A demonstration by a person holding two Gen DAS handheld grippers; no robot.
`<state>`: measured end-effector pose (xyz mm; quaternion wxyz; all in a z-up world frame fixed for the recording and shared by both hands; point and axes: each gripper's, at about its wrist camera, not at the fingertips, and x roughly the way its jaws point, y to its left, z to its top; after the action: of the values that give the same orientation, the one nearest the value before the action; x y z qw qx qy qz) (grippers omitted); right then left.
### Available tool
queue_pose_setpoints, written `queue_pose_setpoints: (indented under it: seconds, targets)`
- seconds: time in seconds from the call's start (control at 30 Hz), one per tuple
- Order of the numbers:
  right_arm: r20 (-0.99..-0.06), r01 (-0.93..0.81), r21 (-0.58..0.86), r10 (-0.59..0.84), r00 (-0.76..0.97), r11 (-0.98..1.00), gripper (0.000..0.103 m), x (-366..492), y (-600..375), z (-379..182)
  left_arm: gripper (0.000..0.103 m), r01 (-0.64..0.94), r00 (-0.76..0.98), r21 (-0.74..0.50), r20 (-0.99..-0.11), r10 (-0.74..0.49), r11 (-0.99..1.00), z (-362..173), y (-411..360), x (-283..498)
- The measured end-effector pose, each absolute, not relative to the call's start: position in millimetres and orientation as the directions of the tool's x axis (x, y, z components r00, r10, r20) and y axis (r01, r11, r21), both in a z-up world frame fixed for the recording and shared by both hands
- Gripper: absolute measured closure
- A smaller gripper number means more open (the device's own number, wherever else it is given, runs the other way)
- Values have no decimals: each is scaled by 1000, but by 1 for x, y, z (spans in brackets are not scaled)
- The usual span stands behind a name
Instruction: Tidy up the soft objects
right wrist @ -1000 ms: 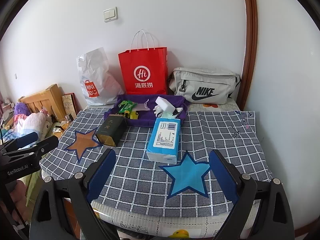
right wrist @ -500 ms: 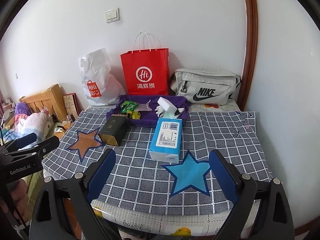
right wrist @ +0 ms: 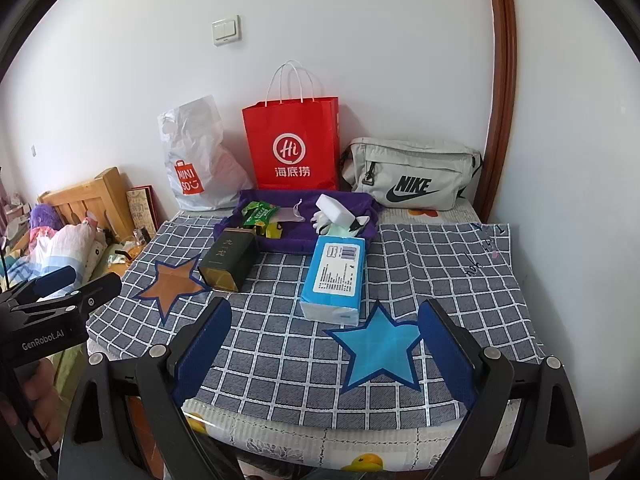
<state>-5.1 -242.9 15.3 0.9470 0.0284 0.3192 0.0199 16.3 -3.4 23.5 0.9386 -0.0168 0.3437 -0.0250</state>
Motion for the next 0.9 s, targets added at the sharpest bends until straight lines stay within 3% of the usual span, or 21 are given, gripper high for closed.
queue_pose_setpoints:
  seconds: [0.9]
  targets:
    - [-589,-23,68,59,806,997,10,-8,-246,18,6,27,763,-46,-644,-50,999,20,0,19]
